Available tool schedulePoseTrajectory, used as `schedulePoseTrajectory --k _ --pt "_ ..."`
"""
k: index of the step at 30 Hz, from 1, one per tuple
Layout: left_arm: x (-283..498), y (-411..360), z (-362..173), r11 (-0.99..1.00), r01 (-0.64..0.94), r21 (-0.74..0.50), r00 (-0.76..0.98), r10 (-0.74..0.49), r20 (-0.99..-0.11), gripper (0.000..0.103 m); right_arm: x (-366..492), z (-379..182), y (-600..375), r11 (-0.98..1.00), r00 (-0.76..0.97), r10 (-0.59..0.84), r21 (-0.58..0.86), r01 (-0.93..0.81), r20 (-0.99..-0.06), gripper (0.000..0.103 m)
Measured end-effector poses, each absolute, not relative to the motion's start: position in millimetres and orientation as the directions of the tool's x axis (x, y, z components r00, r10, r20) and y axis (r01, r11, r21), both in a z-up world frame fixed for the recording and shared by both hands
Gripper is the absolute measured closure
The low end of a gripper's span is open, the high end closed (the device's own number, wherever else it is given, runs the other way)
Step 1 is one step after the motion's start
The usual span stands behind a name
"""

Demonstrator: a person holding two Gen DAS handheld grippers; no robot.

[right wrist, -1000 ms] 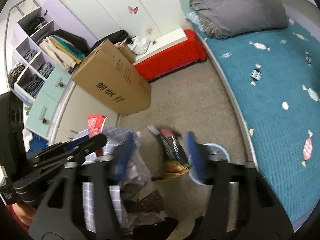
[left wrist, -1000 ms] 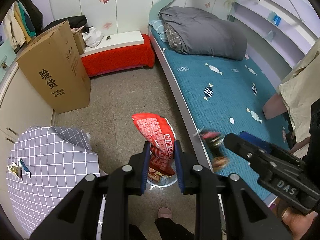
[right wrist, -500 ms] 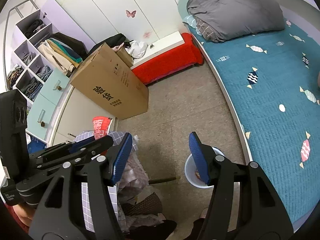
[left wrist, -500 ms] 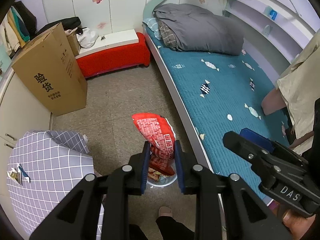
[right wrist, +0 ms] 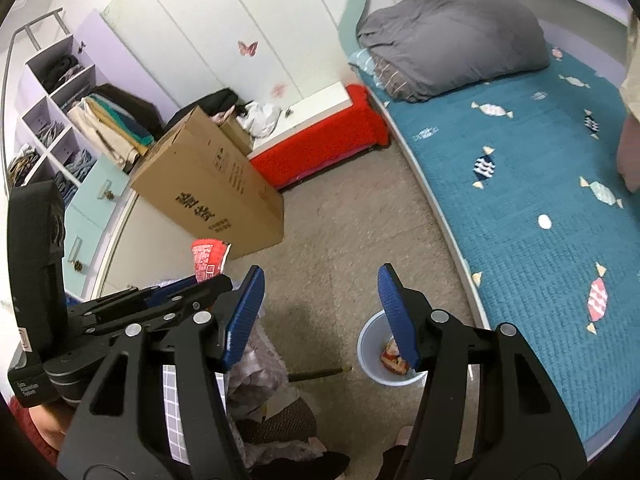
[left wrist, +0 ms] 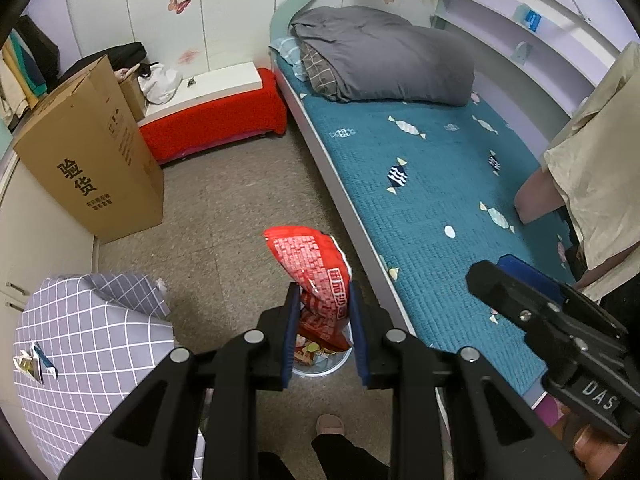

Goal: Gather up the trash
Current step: 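Carry the red bag and black bag over the blue bucket and release both, then move both open tools back over the white carton and blue tube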

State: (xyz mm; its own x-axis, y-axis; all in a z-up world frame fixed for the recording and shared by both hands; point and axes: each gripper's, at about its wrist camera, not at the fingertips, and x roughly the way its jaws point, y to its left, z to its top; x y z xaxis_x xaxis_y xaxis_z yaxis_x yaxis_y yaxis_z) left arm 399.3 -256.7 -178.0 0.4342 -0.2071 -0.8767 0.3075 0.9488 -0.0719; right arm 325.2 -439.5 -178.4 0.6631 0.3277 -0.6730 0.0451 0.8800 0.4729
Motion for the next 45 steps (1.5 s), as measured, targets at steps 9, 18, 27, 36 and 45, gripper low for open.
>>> schedulePoseTrajectory --k 9,18,27,36,45 --pt "400.4 -257.8 -173.1 0.956 0.28 -0.089 0.475 -0.219 -0.852 0.037 318.2 -174.3 -449.3 0.877 0.68 0.301 0.474 0.078 -0.669 0.044" --pt "391.5 -247.1 -170.8 0.96 0.262 -0.097 0.474 -0.215 -0.854 0.033 317.5 -175.1 -437.5 0.879 0.661 0.323 0.473 0.056 -0.677 0.044" --pt "373.3 -219.3 -167.4 0.972 0.208 -0.105 0.487 -0.196 -0.851 0.032 309.3 -173.8 -412.5 0.883 0.64 0.357 0.47 0.007 -0.681 0.044" --pt "348.6 -173.6 -168.5 0.985 0.125 -0.117 0.497 -0.164 -0.852 0.031 304.8 -172.6 -367.3 0.884 0.6 0.41 0.462 -0.075 -0.687 0.044" --pt "319.1 -98.4 -173.5 0.989 -0.026 -0.147 0.502 -0.115 -0.857 0.031 303.2 -172.2 -295.1 0.873 0.532 0.477 0.446 -0.198 -0.7 0.043"
